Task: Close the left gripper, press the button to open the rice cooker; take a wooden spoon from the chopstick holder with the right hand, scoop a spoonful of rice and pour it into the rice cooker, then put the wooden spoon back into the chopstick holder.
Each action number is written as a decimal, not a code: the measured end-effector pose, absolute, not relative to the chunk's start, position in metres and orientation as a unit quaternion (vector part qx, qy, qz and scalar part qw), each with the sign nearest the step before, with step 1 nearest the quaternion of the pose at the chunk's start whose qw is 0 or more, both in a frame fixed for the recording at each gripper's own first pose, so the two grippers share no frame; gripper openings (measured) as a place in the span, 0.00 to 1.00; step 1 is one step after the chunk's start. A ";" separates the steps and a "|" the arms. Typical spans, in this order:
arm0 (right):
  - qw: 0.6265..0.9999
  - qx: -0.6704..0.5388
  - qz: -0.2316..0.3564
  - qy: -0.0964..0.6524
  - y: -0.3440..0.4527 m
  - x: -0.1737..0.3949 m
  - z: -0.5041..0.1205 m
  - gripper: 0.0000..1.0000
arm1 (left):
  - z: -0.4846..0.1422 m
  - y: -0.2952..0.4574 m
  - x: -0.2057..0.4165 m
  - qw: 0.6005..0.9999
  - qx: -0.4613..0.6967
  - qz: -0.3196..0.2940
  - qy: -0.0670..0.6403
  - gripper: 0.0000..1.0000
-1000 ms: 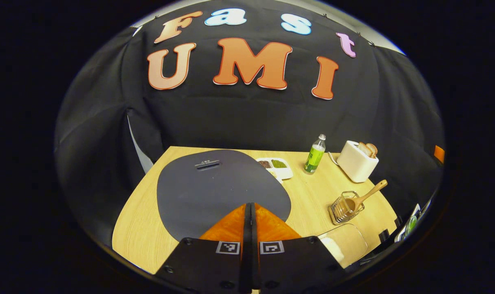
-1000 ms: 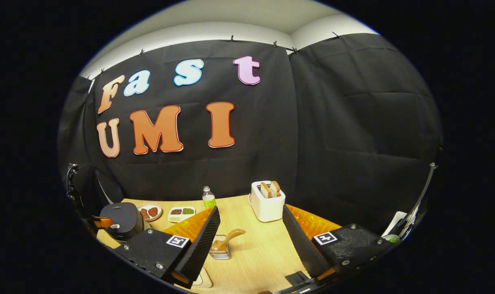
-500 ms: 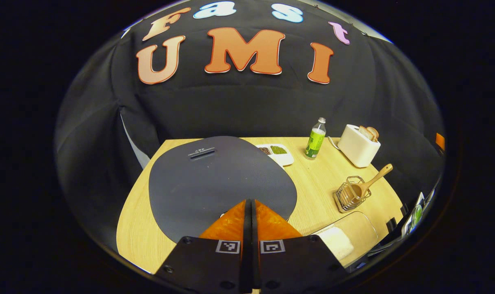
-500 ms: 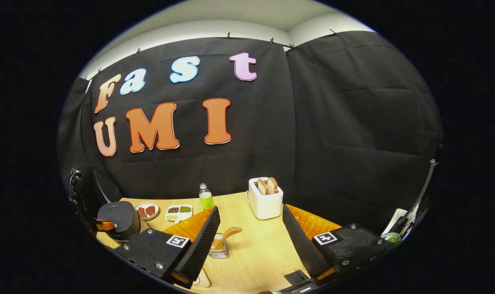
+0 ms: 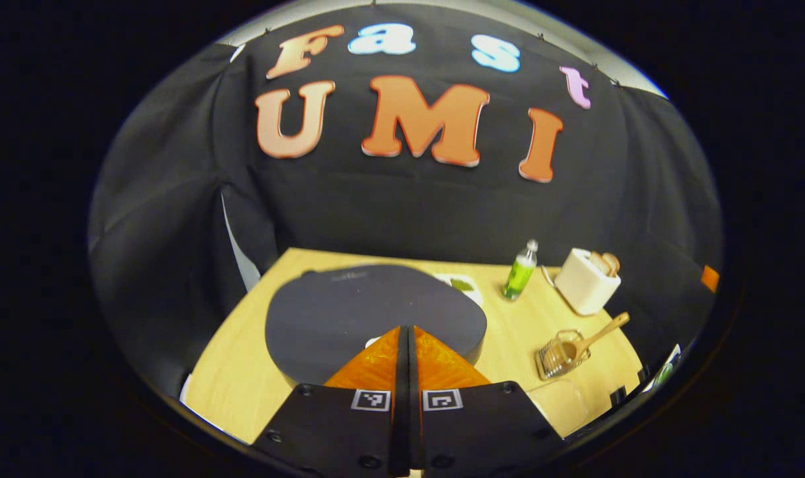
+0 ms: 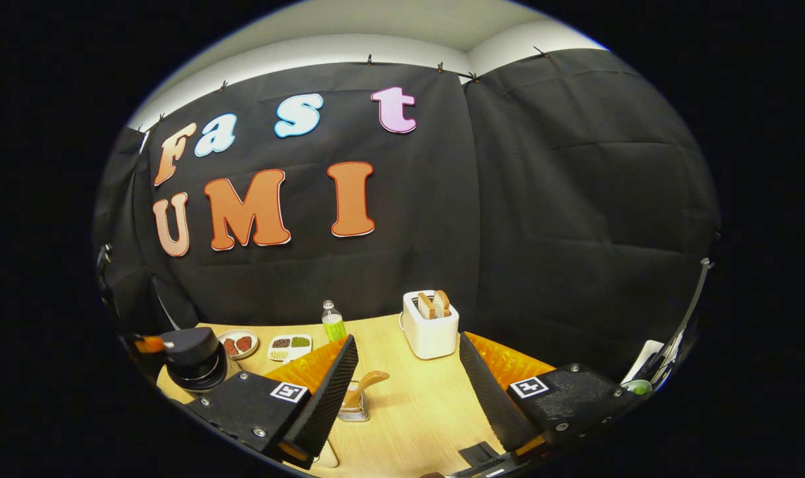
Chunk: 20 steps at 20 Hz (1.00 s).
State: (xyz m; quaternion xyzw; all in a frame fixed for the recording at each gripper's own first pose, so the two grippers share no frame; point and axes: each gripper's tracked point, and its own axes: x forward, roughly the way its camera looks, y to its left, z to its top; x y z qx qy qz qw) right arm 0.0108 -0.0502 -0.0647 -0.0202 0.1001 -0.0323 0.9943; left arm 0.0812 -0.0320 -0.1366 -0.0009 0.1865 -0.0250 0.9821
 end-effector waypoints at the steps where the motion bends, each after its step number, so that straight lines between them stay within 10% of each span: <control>1: 0.994 -0.016 -0.030 0.101 -0.049 0.011 -0.066 0.95 | -0.106 -0.028 0.086 0.988 -0.004 -0.021 0.150 0.04; 20: 0.989 0.061 0.002 0.137 -0.025 0.076 -0.153 0.95 | 0.013 0.044 0.011 0.995 0.002 0.095 0.037 0.07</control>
